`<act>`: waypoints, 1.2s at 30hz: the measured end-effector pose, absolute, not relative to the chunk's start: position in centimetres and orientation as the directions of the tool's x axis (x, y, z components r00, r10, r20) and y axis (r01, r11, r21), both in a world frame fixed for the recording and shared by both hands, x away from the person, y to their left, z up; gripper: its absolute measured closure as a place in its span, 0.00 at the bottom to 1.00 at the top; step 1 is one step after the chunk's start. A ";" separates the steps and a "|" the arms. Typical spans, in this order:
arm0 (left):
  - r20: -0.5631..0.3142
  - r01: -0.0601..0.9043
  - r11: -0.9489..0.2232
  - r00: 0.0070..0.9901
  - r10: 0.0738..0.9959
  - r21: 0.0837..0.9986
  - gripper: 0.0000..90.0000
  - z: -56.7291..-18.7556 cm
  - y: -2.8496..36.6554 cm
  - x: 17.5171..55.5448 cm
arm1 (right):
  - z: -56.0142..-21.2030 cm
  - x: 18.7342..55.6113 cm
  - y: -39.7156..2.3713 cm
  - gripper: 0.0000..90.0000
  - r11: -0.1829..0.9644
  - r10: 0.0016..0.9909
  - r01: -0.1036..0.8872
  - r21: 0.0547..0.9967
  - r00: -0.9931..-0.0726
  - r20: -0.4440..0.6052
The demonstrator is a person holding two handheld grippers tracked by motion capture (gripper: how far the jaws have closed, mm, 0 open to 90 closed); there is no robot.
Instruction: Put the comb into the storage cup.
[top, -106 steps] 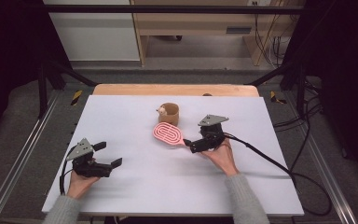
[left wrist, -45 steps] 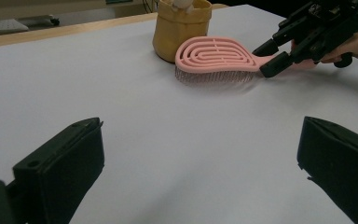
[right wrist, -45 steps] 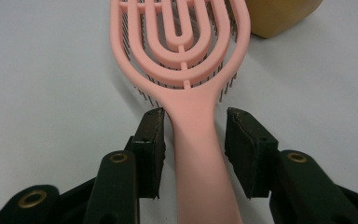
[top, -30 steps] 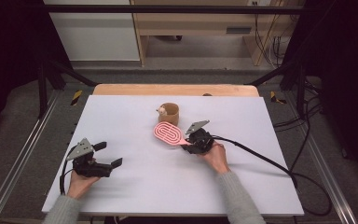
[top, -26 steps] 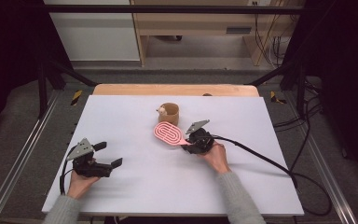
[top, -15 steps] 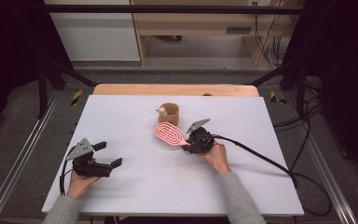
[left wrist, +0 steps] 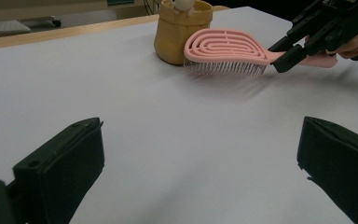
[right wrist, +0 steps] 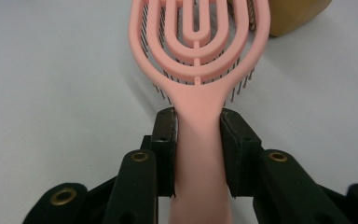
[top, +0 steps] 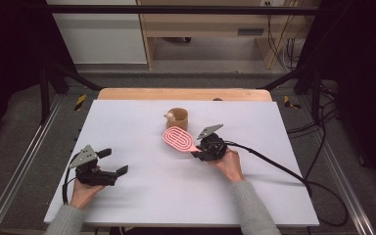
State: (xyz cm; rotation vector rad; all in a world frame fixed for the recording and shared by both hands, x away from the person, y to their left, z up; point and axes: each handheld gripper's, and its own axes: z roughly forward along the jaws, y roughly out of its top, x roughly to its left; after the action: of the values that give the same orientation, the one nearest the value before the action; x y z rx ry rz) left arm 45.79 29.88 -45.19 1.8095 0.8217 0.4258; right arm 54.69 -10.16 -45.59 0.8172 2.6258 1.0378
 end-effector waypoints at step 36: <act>-0.112 0.339 -0.187 0.696 0.709 0.922 0.01 -44.9 29.4 45.6 | -41.5 51.1 -12.0 0.77 0.550 0.566 0.359 0.754 -0.824 -0.021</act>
State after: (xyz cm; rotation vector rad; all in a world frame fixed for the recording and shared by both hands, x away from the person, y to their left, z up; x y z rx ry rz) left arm 45.64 29.42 -44.85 1.7893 0.8321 0.4136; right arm 51.14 -11.98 -41.53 0.7716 2.5268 1.1396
